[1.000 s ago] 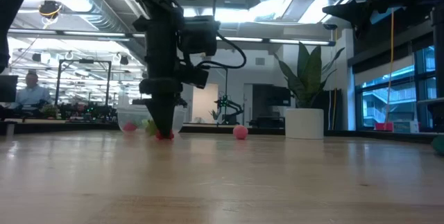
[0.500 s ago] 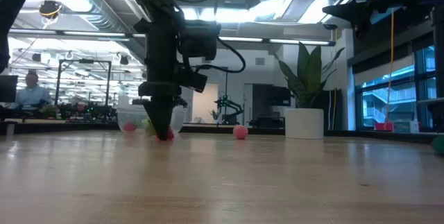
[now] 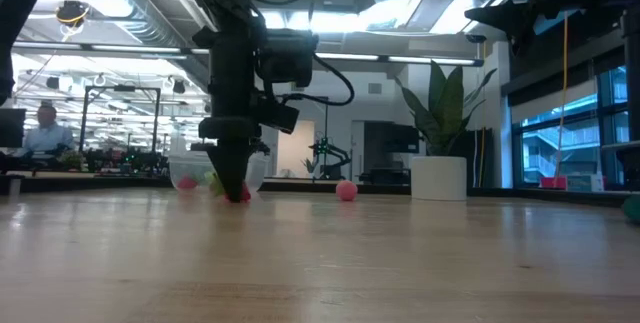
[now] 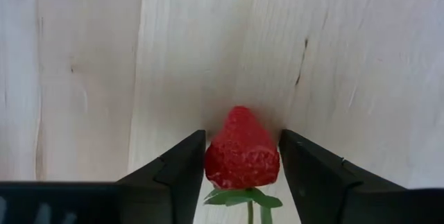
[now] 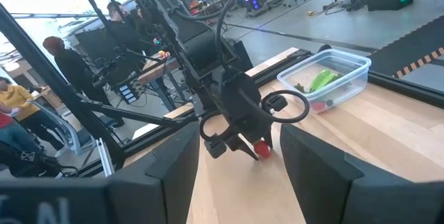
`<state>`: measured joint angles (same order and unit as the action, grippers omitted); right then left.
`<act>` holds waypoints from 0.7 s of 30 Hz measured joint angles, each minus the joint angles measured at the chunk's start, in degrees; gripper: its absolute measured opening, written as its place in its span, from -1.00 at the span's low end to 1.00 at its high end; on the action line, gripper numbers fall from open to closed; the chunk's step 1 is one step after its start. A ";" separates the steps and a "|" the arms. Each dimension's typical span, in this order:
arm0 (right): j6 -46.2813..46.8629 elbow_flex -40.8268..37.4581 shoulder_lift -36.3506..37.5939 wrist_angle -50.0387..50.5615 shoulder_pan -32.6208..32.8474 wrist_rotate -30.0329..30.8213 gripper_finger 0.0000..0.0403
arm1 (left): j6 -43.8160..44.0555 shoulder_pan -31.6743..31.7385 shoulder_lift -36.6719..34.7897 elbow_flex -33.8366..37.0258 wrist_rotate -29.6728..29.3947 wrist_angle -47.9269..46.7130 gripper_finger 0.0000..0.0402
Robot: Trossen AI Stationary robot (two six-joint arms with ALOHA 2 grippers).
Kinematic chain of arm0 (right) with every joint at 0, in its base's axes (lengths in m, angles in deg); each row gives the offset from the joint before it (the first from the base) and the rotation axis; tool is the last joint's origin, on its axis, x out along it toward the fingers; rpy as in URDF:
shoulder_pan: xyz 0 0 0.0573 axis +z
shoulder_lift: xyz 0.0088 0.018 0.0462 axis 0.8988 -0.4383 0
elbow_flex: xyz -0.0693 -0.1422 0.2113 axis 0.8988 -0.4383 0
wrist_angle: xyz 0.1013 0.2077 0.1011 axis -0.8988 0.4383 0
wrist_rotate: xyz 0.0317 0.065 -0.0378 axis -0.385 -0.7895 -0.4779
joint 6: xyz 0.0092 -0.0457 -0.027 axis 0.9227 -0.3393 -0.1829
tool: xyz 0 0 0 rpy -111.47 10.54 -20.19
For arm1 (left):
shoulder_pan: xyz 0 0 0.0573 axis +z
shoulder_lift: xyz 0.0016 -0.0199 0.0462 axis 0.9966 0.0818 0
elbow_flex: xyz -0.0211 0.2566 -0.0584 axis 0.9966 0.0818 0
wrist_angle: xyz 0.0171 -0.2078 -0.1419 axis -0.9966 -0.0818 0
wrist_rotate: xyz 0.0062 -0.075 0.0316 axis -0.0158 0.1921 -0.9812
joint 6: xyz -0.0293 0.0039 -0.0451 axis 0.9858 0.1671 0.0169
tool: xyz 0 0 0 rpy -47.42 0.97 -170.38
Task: Pick and placing Produce into tupperware
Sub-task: Put the red strawberry into the transparent container
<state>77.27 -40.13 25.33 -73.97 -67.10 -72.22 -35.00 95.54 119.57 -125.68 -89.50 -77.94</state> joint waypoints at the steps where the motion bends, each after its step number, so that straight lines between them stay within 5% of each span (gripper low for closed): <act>1: 0.02 0.00 0.00 0.00 0.00 0.00 0.01 | 0.00 -0.01 0.02 0.00 0.02 0.01 -0.12; 9: -0.02 0.00 0.02 0.00 0.02 0.00 0.01 | 0.00 -0.32 0.04 0.00 -0.12 0.00 -0.28; 21: -0.02 0.00 0.00 0.01 0.02 0.00 0.01 | 0.07 -0.29 -0.36 0.12 -0.42 -0.13 -0.27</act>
<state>77.25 -40.13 25.33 -73.96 -67.08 -72.22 -34.93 95.24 119.21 -125.56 -89.92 -78.07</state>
